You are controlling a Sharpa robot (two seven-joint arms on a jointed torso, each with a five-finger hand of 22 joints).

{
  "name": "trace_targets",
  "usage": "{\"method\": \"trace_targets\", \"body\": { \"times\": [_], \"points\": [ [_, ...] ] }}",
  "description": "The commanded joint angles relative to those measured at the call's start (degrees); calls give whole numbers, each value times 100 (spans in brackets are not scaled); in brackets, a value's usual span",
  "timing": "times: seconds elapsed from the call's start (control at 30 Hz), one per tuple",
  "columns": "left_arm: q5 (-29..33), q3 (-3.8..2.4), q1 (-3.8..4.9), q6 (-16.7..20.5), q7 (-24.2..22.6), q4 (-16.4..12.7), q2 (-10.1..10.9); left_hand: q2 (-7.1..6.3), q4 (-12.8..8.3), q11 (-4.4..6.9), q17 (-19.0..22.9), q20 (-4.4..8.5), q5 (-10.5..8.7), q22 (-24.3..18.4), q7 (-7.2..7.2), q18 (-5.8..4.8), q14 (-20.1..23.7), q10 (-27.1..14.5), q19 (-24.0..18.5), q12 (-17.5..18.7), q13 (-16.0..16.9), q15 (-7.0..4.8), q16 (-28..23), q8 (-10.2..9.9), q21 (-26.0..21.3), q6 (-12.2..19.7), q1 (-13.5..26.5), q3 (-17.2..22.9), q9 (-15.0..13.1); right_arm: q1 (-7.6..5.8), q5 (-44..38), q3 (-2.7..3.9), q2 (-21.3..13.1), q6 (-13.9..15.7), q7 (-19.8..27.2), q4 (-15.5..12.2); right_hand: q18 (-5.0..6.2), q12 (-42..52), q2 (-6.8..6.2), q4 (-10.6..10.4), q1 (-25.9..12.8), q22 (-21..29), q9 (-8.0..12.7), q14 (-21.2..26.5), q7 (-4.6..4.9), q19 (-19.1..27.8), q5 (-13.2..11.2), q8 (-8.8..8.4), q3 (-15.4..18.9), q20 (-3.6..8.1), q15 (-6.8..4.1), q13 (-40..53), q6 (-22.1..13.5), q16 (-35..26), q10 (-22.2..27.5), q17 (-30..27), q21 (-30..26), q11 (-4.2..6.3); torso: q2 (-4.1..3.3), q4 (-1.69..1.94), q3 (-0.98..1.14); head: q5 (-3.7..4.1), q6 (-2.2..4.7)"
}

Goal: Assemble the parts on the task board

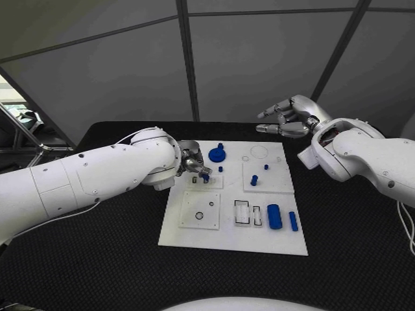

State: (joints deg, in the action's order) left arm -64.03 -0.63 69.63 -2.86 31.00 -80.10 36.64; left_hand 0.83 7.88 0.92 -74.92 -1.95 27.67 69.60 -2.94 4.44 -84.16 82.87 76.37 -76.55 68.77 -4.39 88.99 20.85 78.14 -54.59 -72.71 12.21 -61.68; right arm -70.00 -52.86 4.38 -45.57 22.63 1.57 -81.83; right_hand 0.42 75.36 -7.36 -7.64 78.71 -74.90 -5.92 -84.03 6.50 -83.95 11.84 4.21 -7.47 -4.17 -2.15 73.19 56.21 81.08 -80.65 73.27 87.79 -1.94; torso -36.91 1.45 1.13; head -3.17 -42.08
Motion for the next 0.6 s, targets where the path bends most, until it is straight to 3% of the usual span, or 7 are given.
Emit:
{"method": "trace_targets", "body": {
  "times": [0.03, 0.2, 0.6],
  "points": [
    [-374, -1, -50, 398, 32, -35, 18, -12, -1083, 22, -1422, -10, 38, 15, -2, 17, -555, 64, 43, 0, 1338, -7, 24, -27, 33, -41, 94, 1132, -28, -13, 10, 5, 0, 43, 76, 0, 58, -29, 22, 28, -43, -1137, -7, -237, 11, -366, 12, -27, -8, 30, -39, -2, 35, -31, 25, -3, -25, 18, 5, 16, 9, 1, -10],
    [-594, -2, -169, 487, 95, 31, -6, -35, -1119, 28, -1424, -6, 74, 32, 4, 14, -556, 70, 55, 8, 1336, -12, 26, -26, 40, -58, 142, 1177, -57, -13, 10, 5, -4, 39, 80, 3, 57, -27, 22, 28, -47, -1139, -7, -238, 10, -367, 9, -28, -7, 30, -39, 0, 35, -30, 23, 0, -24, 18, 0, -6, 0, 0, -17],
    [-893, -3, -258, 563, 155, 94, -86, -32, -1137, 31, -1436, -3, 91, 55, 7, 10, -560, 79, 71, 0, 1342, -15, 36, -26, 51, -68, 170, 1210, -75, -12, 10, 4, 6, 36, 88, 15, 56, -28, 23, 30, -52, -1142, -7, -239, 10, -369, 4, -29, -7, 30, -39, -2, 35, -28, 23, 3, -22, 18, -1, 4, 1, 12, -17]
  ]
}}
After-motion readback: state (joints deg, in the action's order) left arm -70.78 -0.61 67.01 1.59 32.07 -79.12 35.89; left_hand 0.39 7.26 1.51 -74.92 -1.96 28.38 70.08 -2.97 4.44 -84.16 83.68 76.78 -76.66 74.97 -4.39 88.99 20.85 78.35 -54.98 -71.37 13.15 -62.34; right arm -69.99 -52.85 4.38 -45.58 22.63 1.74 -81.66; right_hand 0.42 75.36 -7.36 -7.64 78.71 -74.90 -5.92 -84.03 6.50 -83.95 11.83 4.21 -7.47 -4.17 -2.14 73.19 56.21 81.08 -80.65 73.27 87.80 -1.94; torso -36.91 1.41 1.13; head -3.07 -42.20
